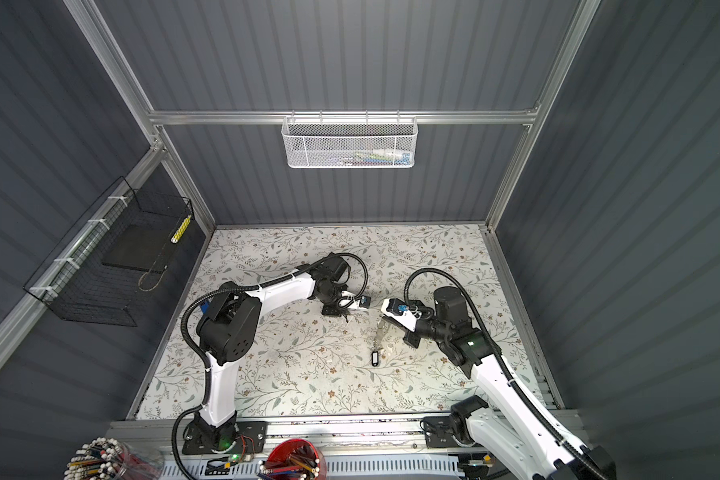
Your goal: Put the keys on the keyring
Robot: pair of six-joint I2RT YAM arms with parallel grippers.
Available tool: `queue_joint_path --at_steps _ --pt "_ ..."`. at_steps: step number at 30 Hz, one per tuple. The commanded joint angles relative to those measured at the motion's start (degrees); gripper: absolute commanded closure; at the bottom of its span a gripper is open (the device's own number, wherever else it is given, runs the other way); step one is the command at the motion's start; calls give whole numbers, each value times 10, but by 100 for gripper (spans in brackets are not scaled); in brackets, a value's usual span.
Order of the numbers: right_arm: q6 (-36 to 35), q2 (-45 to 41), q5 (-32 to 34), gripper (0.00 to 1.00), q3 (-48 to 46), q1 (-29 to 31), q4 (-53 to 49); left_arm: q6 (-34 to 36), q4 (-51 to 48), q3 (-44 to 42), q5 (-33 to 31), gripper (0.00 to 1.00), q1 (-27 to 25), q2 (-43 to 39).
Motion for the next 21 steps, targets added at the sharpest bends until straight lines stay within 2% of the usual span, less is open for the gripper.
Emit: queue_joint_path --at_steps 1,10,21 --pt "-3 1 -4 100 17 3 9 0 -10 8 17 76 5 -22" --pt "-4 2 -3 100 17 3 9 17 -33 12 9 78 6 -10" --pt "-5 4 -3 100 17 3 8 20 -36 13 5 85 6 0"
